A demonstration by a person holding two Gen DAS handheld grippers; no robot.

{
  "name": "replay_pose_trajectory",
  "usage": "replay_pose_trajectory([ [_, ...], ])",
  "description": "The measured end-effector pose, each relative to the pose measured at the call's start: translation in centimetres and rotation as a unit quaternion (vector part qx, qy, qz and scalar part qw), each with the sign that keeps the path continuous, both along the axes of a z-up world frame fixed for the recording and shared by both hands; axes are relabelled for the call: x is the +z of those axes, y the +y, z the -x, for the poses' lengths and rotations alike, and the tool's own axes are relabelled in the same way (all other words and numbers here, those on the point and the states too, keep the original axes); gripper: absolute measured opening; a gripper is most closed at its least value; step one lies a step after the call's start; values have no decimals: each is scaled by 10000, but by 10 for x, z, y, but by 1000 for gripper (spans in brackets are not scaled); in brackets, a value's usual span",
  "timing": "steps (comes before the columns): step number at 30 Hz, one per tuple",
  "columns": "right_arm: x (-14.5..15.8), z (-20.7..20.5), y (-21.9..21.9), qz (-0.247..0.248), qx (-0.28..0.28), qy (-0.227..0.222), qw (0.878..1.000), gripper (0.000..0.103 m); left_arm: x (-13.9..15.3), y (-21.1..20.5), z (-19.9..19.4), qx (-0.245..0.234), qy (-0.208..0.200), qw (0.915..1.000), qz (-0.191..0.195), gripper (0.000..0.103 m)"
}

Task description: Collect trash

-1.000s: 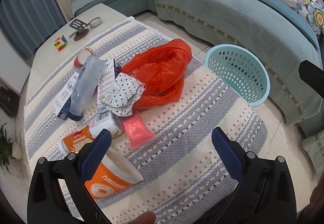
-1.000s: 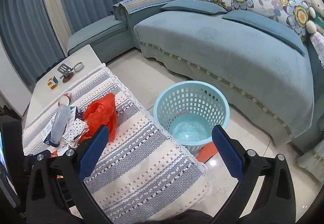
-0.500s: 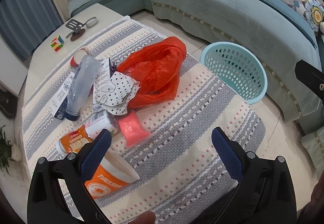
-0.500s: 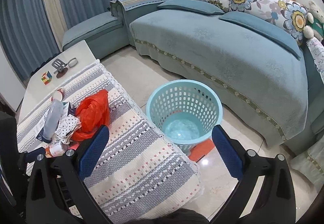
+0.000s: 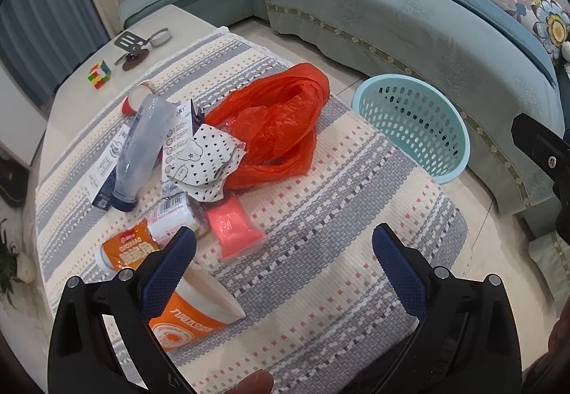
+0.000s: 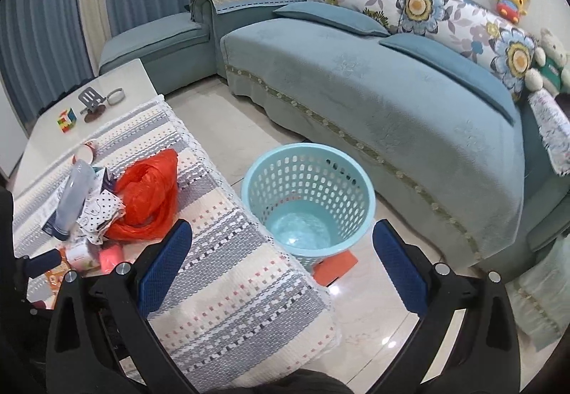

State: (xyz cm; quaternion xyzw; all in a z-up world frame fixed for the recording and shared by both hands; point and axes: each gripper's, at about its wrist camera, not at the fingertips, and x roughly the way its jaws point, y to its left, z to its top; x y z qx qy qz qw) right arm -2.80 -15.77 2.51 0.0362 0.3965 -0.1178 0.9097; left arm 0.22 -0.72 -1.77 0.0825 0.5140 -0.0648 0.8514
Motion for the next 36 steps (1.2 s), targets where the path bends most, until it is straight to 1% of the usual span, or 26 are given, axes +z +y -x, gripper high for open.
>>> replay_pose_trajectory([
  [4,-1,-1,5,89,51,20,9999,97,-2,2,-1,27,22,10000,29,96],
  [7,-4,-5,6,93,93,131,9998,97,-3,4,-2,51,34,10000,51,96],
  [11,-8,-8,8,-13,139,269,9995,97,-5,7,-3,93,57,9999,80,96],
  [18,-9,-8,8,-4,127,260,9996,97,-6,8,-4,98,93,9998,152,96],
  [20,-9,-8,8,-6,136,246,9996,97,-5,13,-4,95,125,9994,297,96],
  [22,-9,-8,10,-50,313,154,9994,97,-1,23,-5,76,172,9983,556,95],
  [23,-8,-7,10,-85,414,88,9991,97,3,34,-5,12,146,9963,846,92],
  [24,-7,-5,12,-185,660,-92,9976,97,6,44,-4,-42,82,9942,1070,92],
  [25,-7,-3,15,-353,1016,-349,9936,97,11,63,-1,-97,-98,9892,1462,92],
  [26,-8,-2,17,-520,1315,-542,9885,97,12,77,0,-36,-218,9857,1668,92],
  [27,-10,-2,19,-928,1893,-842,9739,97,13,91,2,111,-312,9826,1829,92],
  [28,-12,-3,18,-1379,2407,-1047,9550,97,12,110,4,368,-411,9776,2031,93],
  [29,-16,-6,16,-1934,2927,-1209,9286,97,9,135,7,717,-487,9687,2325,94],
  [30,-22,-16,15,-2678,3495,-1276,8887,97,3,158,10,1065,-524,9573,2635,94],
  [31,-25,-22,16,-2823,3657,-1237,8782,97,-7,190,14,1620,-543,9374,3036,94],
  [32,-28,-28,21,-2736,3742,-1180,8782,97,-16,212,15,2014,-492,9251,3182,95],
  [33,-31,-33,31,-2296,3748,-1176,8905,97,-22,225,15,2238,-430,9193,3209,94],
  [34,-33,-35,41,-1910,3856,-1224,8944,97,-32,242,15,2501,-353,9139,3177,94],
  [35,-37,-36,52,-1644,4112,-1270,8875,97,-38,253,15,2583,-347,9149,3082,94],
  [36,-44,-37,66,-1543,4638,-1242,8635,97,-44,260,14,2570,-380,9204,2923,94],
])
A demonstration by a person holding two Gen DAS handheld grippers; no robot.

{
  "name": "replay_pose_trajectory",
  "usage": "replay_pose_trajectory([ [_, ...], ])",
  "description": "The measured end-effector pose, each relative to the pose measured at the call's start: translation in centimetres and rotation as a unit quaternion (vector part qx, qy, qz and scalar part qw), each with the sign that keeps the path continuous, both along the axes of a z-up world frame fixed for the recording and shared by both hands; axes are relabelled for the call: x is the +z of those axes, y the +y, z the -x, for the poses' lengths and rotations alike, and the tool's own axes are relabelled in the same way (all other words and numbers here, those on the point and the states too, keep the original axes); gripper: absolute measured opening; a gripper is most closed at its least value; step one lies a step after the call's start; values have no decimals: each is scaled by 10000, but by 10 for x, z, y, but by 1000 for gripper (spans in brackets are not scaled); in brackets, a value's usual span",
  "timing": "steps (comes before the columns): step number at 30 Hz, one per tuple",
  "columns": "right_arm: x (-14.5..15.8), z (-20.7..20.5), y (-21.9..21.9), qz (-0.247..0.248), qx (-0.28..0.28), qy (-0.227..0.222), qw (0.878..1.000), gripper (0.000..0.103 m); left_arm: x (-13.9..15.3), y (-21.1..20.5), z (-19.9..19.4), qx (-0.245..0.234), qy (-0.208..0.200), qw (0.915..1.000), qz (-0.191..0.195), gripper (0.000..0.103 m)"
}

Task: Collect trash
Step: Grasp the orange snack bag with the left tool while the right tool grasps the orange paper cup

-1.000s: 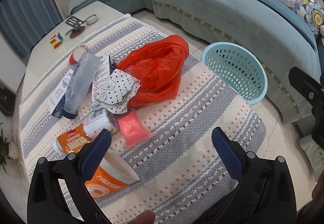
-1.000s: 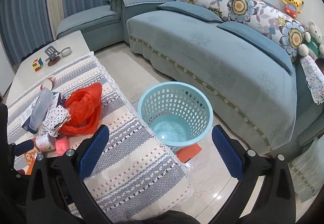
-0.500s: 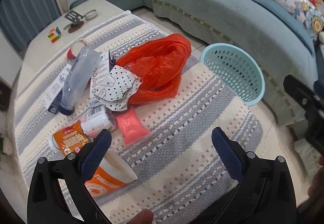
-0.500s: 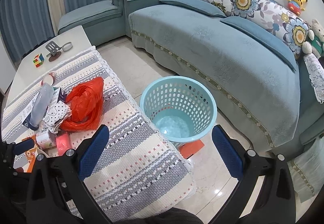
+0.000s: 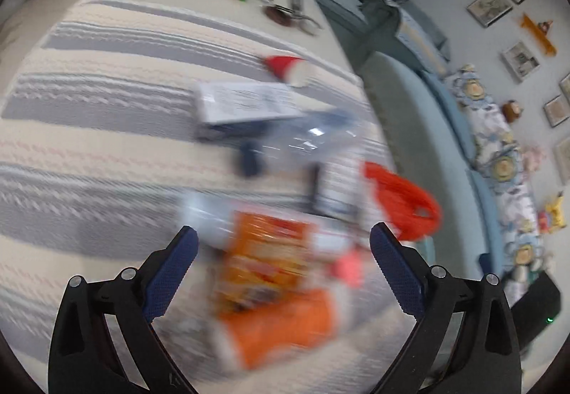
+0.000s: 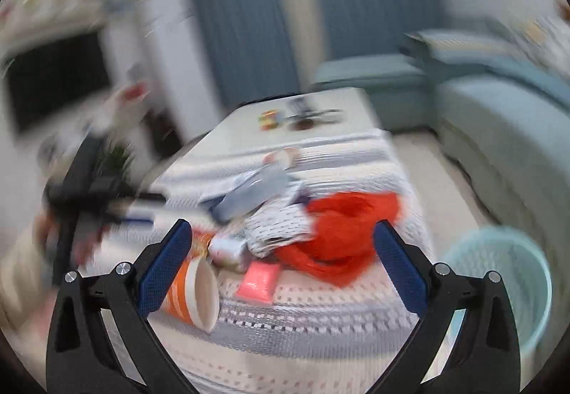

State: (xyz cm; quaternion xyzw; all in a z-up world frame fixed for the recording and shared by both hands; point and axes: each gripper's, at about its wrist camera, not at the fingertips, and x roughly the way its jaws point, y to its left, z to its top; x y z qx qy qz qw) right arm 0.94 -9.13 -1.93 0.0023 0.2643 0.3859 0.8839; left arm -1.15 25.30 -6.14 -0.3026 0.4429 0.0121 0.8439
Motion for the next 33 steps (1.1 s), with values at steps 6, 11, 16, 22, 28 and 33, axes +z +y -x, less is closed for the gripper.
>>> replay_pose_trajectory([
  [6,-64,-2,88,1588,1528,165,9753,97,-27,11,-15,-779,-67,9964,-338,83],
  [11,-76,16,113,1020,2583,676,9583,97,-52,21,-31,-1141,-155,9931,-203,65],
  [16,-87,16,136,860,2816,1172,9485,72,-74,44,-37,-787,-210,9927,892,38],
  [22,-95,25,144,986,2774,1060,9498,3,-70,57,-25,-342,-361,9936,1011,5],
  [28,-80,14,120,298,2468,828,9651,2,-65,66,-19,-22,-322,9913,1278,0],
  [33,-66,9,104,-26,2159,645,9743,2,-38,67,-2,-77,-662,9859,1534,0],
])
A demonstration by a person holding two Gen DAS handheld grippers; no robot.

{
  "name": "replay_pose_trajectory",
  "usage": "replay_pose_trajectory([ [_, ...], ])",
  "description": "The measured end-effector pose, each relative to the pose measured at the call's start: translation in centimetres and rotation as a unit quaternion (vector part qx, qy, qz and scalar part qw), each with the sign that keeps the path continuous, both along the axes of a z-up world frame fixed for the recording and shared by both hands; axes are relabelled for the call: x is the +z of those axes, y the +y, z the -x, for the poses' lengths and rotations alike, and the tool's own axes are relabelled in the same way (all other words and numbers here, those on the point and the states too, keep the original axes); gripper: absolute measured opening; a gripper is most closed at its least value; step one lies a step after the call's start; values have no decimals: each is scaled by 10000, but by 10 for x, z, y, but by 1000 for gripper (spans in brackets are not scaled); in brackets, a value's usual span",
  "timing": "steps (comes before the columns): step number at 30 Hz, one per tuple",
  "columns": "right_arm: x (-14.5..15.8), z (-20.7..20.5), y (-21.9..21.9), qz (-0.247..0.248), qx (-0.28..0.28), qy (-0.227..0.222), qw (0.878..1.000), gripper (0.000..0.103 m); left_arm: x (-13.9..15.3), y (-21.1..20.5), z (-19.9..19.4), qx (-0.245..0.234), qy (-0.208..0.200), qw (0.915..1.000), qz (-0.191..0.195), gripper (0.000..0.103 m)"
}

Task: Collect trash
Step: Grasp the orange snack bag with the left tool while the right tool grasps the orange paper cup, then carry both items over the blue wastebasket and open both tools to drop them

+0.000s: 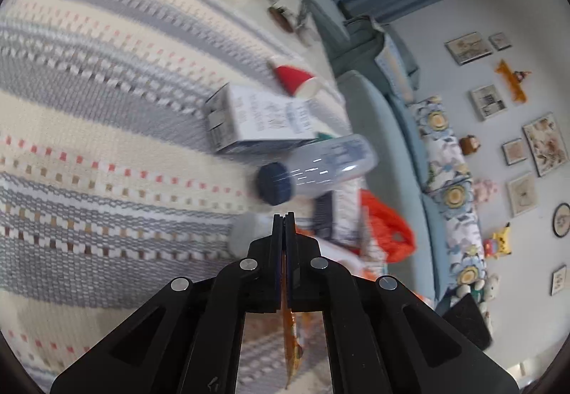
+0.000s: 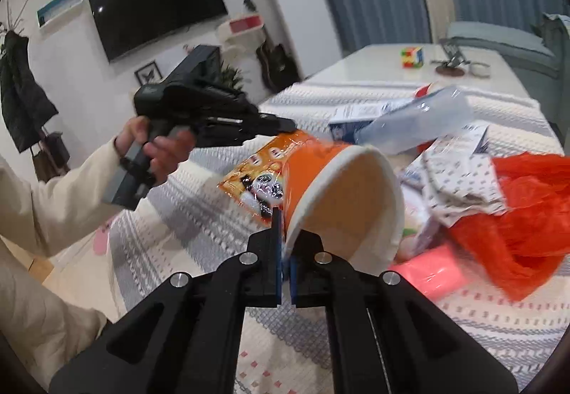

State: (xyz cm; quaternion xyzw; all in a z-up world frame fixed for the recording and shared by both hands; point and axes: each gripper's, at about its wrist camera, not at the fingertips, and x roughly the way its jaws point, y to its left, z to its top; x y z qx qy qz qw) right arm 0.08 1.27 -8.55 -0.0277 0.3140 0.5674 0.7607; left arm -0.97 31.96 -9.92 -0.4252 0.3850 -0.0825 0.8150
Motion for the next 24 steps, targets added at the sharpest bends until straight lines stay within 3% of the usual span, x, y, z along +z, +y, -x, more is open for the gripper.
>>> replay_pose_trajectory([
  [6,23,-6,-23,-644,-356,-83,9973,2,51,1,14,107,-575,9983,-40,0],
  [11,35,-15,-45,-1001,-945,-178,9903,2,90,-15,9,16,-962,9946,-383,0],
  [18,64,-28,-112,-1885,-2037,-483,9595,2,138,-78,-31,-639,-1565,9821,-833,0],
  [21,65,-36,-145,-1951,-2665,-524,9424,2,149,-119,-58,-1029,-1700,9762,-869,0],
  [24,63,-41,-178,-1898,-3289,-582,9233,2,150,-167,-87,-1477,-1689,9671,-1202,0],
])
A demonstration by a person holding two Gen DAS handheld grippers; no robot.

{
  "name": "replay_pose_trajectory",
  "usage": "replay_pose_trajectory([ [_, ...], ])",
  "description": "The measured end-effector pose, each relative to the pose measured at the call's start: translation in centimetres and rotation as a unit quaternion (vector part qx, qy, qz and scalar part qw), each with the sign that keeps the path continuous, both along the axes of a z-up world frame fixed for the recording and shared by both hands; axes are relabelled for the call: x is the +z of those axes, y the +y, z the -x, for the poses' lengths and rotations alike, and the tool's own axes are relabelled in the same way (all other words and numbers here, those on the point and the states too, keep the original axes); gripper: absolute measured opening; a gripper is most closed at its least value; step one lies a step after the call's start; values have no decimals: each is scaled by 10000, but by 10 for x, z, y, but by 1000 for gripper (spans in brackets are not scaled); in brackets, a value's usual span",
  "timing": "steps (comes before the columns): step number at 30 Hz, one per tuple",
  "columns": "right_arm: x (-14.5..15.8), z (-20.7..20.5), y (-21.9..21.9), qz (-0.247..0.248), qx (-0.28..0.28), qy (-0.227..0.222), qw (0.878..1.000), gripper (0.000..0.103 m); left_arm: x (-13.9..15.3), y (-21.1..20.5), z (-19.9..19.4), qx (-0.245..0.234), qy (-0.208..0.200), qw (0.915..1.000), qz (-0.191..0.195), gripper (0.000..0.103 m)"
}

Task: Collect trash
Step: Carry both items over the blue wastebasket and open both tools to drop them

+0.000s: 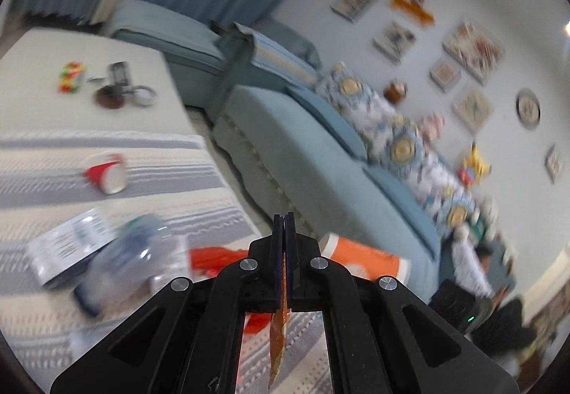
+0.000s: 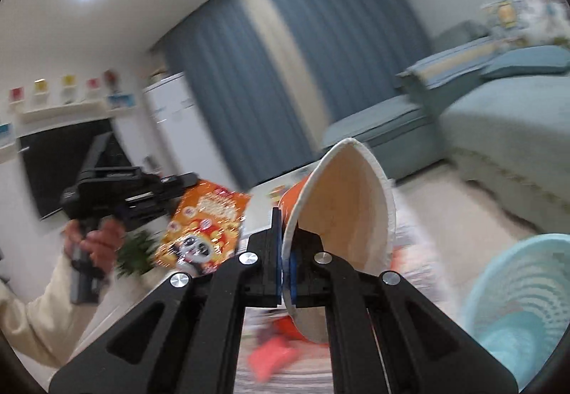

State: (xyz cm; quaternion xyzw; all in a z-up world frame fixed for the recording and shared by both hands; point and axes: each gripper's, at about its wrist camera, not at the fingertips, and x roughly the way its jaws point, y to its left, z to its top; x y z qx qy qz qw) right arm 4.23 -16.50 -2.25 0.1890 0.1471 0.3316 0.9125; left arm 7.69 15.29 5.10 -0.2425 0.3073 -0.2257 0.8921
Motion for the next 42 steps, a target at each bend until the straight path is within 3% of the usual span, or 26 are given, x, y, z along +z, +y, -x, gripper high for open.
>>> replay_pose_trajectory([
  [5,0,0,-46,155,-1097,121,9938,2,-8,-82,-40,-510,-128,9976,-445,0],
  [7,-2,-2,-56,729,-1859,316,9793,2,-12,-113,-50,-643,-245,9955,-648,0],
  [9,-11,-6,-69,1216,-2578,593,9567,2,-22,-152,-61,-879,-263,9933,-709,0],
  [11,-25,-12,-83,1333,-3056,971,9378,2,-34,-184,-70,-1077,-227,9909,-779,0],
  [13,-42,-21,-108,1104,-3502,1483,9182,2,-52,-224,-79,-1321,-130,9855,-1053,0],
  [15,-54,-26,-122,985,-3717,1760,9062,2,-68,-256,-88,-1481,-30,9779,-1475,0],
  [17,-56,-28,-129,1195,-3862,1806,8967,2,-84,-280,-98,-1559,85,9707,-1826,0],
  [19,-61,-33,-135,1398,-3985,1888,8865,2,-94,-297,-106,-1605,164,9664,-2002,0],
  [23,-68,-32,-141,1453,-4092,2043,8773,2,-106,-325,-110,-1754,145,9551,-2383,0],
  [26,-70,-30,-143,1796,-4285,2176,8583,1,-108,-335,-111,-1839,144,9511,-2478,0],
  [35,-76,-22,-159,1225,-4353,2363,8601,2,-105,-348,-109,-1906,116,9460,-2621,0],
  [40,-75,-22,-160,1178,-4342,2369,8611,2,-105,-350,-108,-1911,128,9464,-2603,0],
  [42,-75,-22,-161,1099,-4321,2415,8619,4,-105,-350,-108,-1921,137,9476,-2550,9],
])
